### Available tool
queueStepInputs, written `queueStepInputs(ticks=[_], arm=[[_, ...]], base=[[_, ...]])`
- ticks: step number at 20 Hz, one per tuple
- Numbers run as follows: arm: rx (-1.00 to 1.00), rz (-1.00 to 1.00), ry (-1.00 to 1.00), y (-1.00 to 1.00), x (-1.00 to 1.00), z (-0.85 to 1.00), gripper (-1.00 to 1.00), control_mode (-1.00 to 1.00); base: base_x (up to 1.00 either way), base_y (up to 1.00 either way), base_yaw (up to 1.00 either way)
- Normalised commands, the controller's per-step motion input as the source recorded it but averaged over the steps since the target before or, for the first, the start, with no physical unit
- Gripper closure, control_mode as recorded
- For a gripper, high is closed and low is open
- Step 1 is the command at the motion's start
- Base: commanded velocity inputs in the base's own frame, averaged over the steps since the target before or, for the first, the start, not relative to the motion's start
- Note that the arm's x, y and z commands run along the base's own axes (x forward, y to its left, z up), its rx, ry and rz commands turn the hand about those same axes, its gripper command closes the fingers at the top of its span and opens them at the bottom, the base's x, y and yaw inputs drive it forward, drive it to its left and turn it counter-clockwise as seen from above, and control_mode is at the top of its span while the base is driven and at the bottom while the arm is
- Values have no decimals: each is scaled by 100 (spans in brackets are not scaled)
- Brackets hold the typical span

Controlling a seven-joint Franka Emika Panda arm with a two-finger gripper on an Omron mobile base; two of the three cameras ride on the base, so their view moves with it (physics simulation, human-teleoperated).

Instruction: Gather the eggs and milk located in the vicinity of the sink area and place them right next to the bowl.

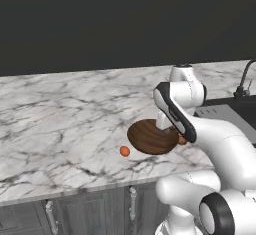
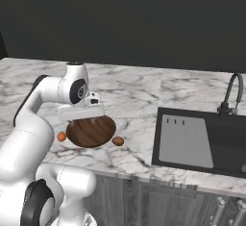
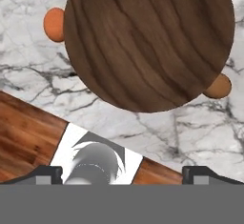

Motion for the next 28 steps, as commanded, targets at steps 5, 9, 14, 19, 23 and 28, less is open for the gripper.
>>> queueStepInputs(ticks=[5,9,14,19,23,28], arm=[[0,0,0,-5,0,2,-100,-100],[-1,-1,0,0,0,0,-100,-100],[0,0,0,0,0,0,-100,-100],[0,0,0,0,-3,0,-100,100],[0,0,0,0,0,0,-100,100],[0,0,0,0,0,0,-100,100]], base=[[0,0,0],[0,0,0],[0,0,0],[-60,1,0],[-85,0,-3],[-47,-15,-36]])
